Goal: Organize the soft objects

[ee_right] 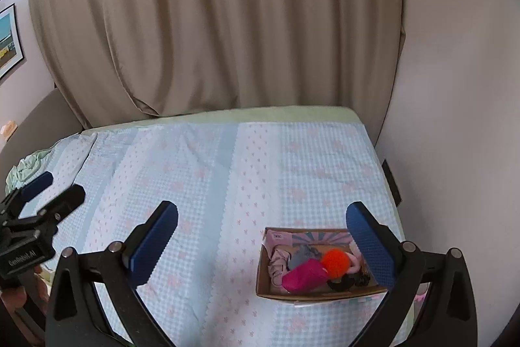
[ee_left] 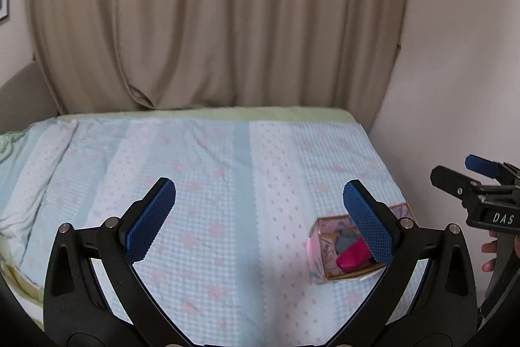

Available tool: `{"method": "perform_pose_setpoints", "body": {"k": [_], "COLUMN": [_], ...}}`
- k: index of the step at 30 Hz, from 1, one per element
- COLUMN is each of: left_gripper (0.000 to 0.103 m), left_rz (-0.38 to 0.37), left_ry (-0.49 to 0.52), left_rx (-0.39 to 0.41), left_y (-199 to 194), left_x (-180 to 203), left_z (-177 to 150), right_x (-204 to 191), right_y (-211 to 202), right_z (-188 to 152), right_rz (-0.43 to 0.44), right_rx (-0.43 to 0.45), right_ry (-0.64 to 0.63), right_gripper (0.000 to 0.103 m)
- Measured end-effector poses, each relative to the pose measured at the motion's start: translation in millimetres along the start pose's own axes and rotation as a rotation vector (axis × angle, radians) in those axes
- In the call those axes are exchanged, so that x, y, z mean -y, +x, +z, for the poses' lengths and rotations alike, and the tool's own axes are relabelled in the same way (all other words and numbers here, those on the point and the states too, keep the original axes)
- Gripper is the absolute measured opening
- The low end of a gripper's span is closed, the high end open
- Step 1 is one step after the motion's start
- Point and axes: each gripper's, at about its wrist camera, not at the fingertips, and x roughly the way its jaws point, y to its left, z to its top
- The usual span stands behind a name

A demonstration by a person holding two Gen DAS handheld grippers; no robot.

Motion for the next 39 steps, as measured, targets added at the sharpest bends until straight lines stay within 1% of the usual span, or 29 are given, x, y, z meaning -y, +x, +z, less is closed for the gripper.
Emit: {"method": "perform_pose_setpoints", "body": {"k": [5, 13, 25, 39], "left_gripper": [0.103, 0.103, 0.103, 0.103], "left_rz": [0.015, 0.018, 0.016, 0.024], "left_ry": [-0.017, -0.038, -0.029, -0.022], "left_rx": [0.048, 0.055, 0.063, 0.085], "left_y": [-18.3, -25.1, -25.4, -31.5], "left_x": [-14.7, -25.8, -22.5, -17.3], "left_z": [0.2, -10.2, -15.8, -19.0], "right_x": [-18.0, -27.3, -24.0, -21.4], "right_y": [-11.9, -18.3, -24.5, -29.1], "right_z": [-5.3, -10.2, -13.2, -13.4], "right_rz": [-0.028, -0.048, -0.073, -0.080], "right_rx": [0.035, 0.052, 0.066, 0.069], "right_ry": [-0.030, -0.022, 0.000, 0.003], "right_gripper": [0.103, 0.103, 0.103, 0.103]}}
